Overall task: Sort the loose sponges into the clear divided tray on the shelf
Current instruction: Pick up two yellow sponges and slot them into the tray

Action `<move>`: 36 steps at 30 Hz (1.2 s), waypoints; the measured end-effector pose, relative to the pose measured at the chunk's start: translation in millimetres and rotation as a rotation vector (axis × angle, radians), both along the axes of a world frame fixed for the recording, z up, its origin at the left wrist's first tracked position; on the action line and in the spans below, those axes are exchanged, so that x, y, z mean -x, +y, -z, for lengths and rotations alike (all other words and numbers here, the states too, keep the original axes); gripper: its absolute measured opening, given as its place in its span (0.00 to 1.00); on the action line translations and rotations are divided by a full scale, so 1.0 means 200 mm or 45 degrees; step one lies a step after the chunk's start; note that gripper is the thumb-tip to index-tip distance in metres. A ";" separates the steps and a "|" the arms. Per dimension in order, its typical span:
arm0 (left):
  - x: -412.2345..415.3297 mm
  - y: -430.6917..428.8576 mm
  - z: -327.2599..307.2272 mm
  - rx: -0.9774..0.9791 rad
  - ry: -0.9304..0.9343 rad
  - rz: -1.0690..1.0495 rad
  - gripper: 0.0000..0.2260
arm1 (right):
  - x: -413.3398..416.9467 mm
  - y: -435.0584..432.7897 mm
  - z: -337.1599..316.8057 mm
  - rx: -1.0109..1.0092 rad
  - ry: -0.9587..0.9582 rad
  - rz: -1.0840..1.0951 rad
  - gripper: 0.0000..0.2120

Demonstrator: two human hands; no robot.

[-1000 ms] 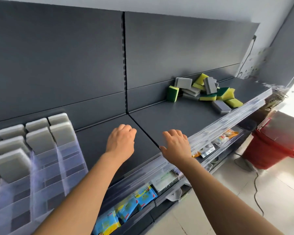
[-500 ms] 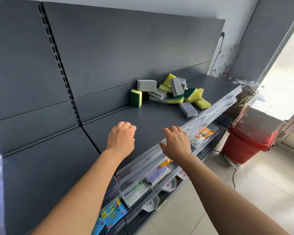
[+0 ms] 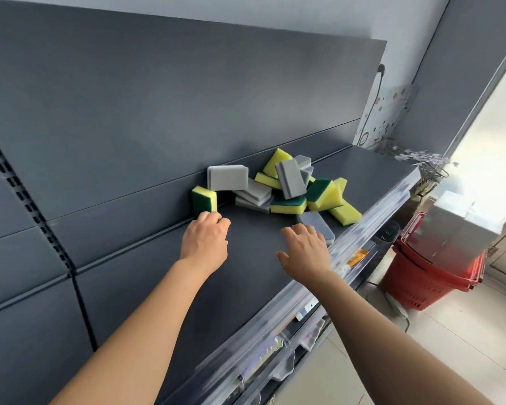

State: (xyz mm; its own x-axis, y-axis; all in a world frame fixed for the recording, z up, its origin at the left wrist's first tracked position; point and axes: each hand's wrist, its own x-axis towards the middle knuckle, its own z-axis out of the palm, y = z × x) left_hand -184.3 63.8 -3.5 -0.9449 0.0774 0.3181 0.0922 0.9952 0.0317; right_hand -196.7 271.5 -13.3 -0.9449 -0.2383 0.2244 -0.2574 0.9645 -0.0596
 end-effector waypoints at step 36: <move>0.19 0.13 0.06 -0.779 0.117 -0.987 0.13 | 0.64 -0.02 0.10 0.904 -0.107 -0.530 0.20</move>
